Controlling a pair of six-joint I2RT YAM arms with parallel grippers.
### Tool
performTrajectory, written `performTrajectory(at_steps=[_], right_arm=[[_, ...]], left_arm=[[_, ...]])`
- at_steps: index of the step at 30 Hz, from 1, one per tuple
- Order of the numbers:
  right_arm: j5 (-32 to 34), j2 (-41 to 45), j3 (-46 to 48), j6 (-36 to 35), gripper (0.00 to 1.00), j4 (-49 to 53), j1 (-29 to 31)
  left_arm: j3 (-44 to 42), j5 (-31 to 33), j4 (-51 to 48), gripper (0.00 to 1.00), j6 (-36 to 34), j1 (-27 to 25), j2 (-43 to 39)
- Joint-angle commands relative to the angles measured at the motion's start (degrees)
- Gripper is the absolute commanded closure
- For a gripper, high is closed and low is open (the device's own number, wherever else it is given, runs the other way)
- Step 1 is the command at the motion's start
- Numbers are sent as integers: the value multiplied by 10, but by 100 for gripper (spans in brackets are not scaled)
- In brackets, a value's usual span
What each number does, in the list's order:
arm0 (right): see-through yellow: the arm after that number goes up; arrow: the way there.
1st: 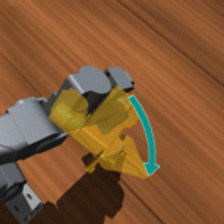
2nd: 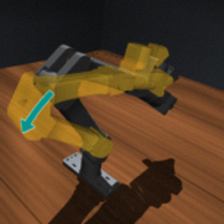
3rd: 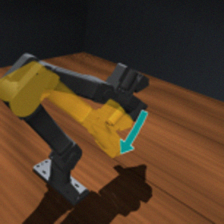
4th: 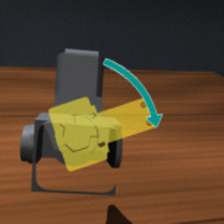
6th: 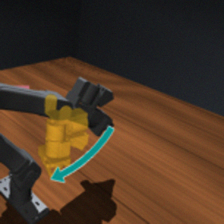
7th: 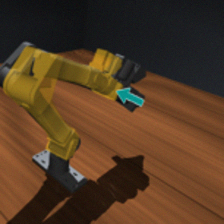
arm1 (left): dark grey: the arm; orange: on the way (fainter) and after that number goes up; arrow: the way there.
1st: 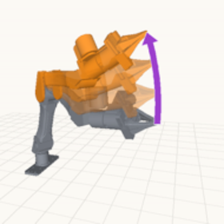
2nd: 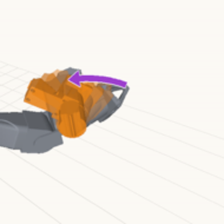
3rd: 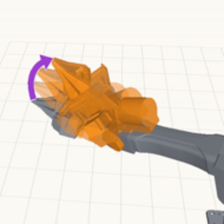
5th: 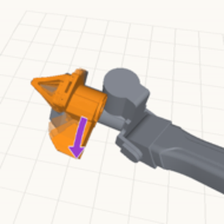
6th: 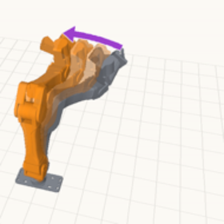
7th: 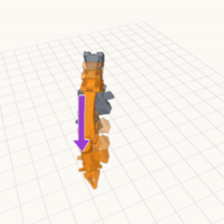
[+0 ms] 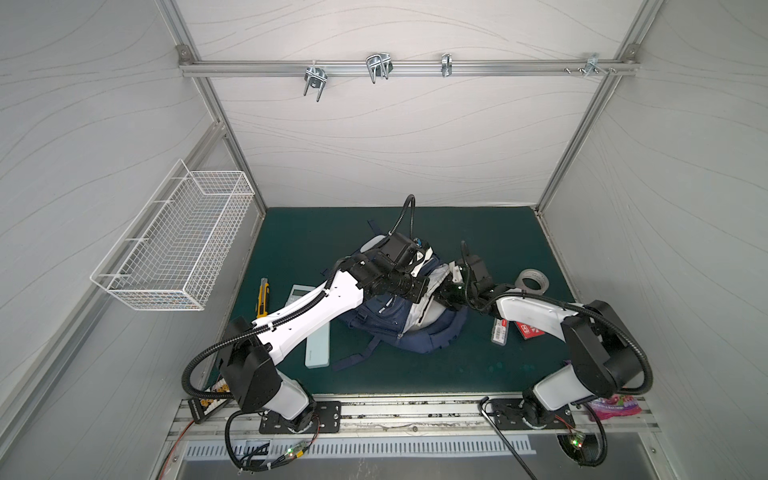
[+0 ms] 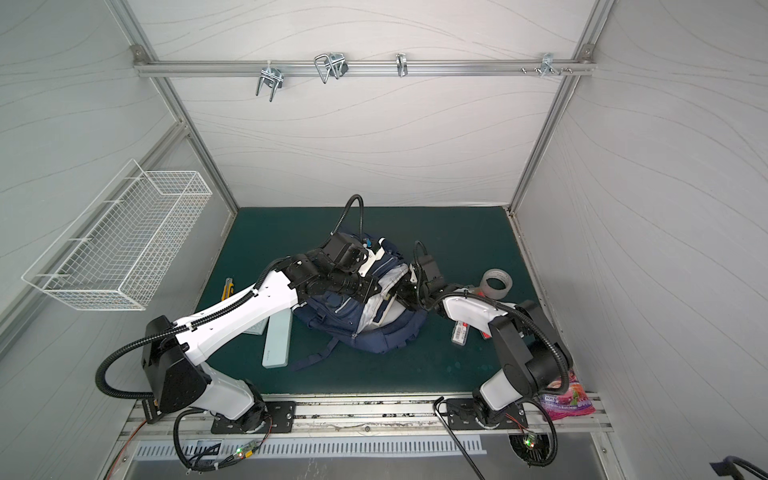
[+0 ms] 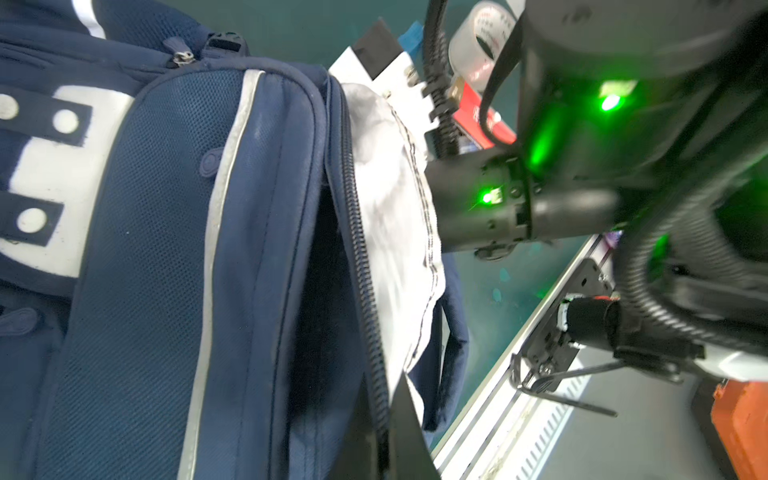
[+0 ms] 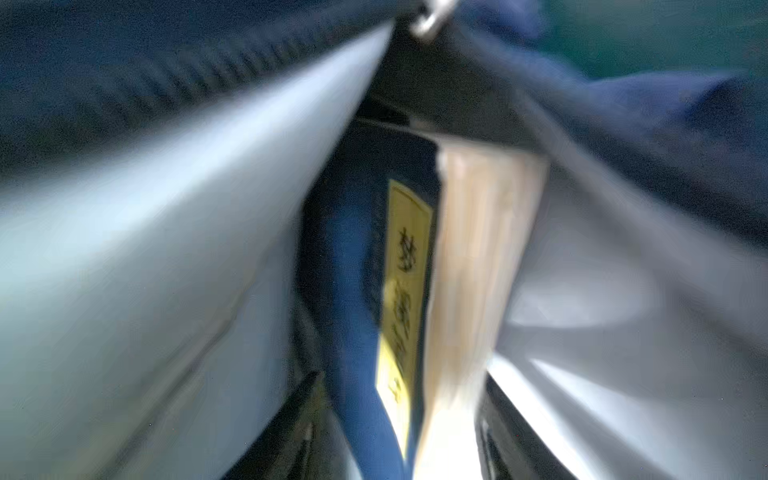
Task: Pack the student bag
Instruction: 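Insert the book into the backpack with the right gripper while the left holds it open, then grasp the zipper pull with the right gripper while the left grips the bag edge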
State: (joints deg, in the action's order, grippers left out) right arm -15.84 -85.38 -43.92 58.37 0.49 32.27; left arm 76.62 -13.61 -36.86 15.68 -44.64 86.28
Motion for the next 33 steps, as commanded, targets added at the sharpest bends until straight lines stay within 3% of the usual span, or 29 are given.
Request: performTrajectory(at_steps=[1, 4, 8, 13, 15, 19, 26, 33], right_arm=[[84, 62, -38, -69, 33, 205, -8], [130, 93, -67, -124, 31, 336, -13], [162, 123, -75, -171, 31, 451, -11], [171, 183, -49, -179, 35, 517, -11], [180, 211, -45, -182, 42, 534, -11], [196, 247, -60, -206, 47, 562, 3], [265, 203, -108, -216, 50, 582, 149], [291, 129, -172, -219, 50, 561, 280]], left_arm=[[3, -17, 53, 58, 33, 5, 7], [-10, 0, 57, 46, 76, 5, 20], [-42, 47, 34, 40, 128, 11, -8], [-121, 80, -68, 41, 187, 57, -72], [-161, 92, -101, 41, 194, 68, -104], [-240, 43, -110, 39, 229, 70, -145], [-336, -75, 14, 36, 328, 69, -143], [-374, -112, 131, 35, 419, 69, -104]])
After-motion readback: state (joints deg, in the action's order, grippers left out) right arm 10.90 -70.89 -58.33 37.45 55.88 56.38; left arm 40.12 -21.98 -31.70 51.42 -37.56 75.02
